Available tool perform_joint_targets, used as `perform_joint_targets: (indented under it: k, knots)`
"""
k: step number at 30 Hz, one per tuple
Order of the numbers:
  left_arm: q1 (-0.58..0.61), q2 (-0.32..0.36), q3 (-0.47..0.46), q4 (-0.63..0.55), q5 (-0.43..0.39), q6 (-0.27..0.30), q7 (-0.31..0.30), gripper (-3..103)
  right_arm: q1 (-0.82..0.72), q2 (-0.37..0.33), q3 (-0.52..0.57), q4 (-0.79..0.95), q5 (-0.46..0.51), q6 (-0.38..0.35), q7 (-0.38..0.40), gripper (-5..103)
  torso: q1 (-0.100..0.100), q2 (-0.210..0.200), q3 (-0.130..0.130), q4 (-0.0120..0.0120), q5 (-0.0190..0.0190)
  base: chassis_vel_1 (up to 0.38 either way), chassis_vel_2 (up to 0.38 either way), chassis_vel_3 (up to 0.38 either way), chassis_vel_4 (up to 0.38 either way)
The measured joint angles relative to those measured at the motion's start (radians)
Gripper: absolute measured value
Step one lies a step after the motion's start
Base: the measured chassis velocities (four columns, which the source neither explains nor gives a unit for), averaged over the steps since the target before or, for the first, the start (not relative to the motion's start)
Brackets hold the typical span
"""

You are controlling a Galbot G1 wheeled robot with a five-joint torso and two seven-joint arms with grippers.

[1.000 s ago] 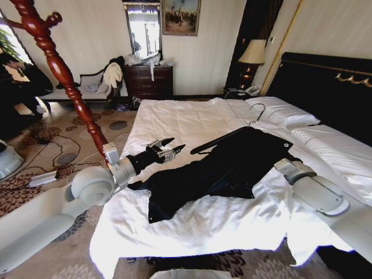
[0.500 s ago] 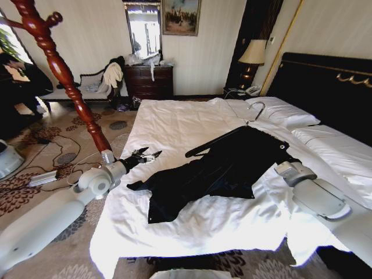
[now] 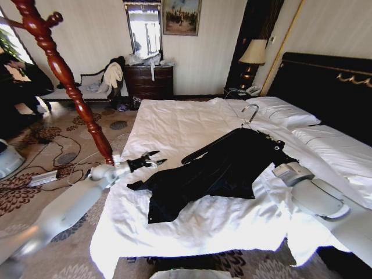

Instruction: Pick up the clothes from the bed and hang them on the clothes hanger.

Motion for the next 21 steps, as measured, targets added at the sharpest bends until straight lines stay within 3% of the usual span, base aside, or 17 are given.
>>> perform_joint_targets:
  k: [4,8,13,21]
  knots:
    - [-0.121,-0.086,0.118,0.099,0.001,-0.011,0.058,100,0.0,-0.005,0.006,0.001,0.002,0.0,0.004,19,0.0,0.0,0.0,0.0005,-0.0002,0.0,0.0,0.0,0.0]
    - [-0.175,-0.14,0.175,0.167,-0.001,-0.024,0.105,100,0.003,-0.012,0.006,-0.001,0.006,0.001,0.005,19,0.0,0.0,0.0,0.0006,0.0,0.0,0.0,0.0,0.0]
    - [-0.238,-0.234,0.211,0.304,0.025,-0.051,0.176,100,0.008,-0.02,0.001,-0.001,0.013,0.001,0.006,19,0.0,0.0,0.0,0.0004,-0.0002,0.0,0.0,0.0,0.0]
    - [-0.297,-0.345,0.229,0.465,0.03,-0.052,0.231,100,0.018,-0.025,-0.009,-0.009,0.015,0.006,0.006,19,0.0,0.0,0.0,0.0003,-0.0002,0.0,0.0,0.0,0.0]
